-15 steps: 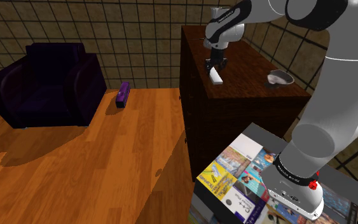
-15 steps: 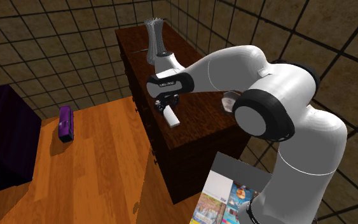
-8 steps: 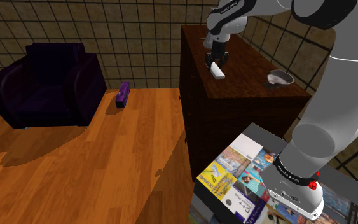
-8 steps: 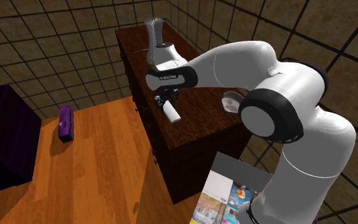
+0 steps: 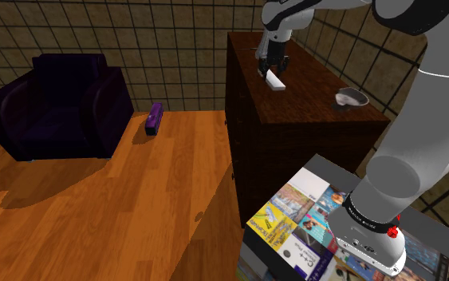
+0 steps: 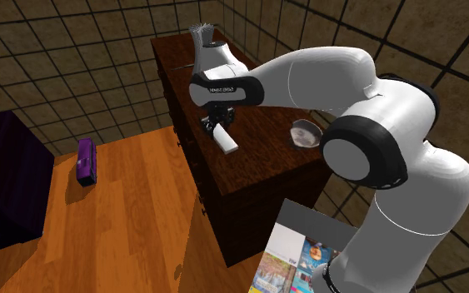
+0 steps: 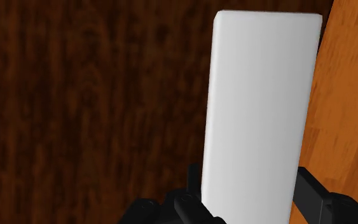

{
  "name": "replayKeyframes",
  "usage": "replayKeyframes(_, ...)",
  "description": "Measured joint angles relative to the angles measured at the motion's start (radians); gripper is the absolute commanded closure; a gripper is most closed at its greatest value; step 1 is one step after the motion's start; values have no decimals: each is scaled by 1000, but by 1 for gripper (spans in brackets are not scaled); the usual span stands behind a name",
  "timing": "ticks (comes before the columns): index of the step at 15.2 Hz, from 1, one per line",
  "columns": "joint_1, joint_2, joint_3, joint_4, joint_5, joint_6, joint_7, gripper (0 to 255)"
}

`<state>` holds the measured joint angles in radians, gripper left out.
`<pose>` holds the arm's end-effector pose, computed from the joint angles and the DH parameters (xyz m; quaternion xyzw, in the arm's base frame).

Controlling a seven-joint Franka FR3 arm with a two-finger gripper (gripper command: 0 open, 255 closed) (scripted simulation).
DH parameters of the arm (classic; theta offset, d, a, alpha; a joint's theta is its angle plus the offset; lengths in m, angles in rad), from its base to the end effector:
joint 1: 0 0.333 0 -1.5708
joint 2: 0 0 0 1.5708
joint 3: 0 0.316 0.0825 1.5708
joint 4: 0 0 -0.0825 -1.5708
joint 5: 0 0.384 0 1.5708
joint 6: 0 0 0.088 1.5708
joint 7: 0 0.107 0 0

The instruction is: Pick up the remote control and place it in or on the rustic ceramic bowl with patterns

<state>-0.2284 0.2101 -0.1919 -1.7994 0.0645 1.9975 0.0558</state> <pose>0.5663 -0.2417 0.4306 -0.9690 0.2469 0.0021 0.0100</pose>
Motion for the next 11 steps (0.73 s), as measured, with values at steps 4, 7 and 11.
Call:
replayKeyframes(4,0,-9,-1,45,-3,-54,3,255)
replayKeyframes(7,0,-21,-1,68,-6,-89,6,255)
replayKeyframes(11,1,-29,-2,107,-9,-136,8,255)
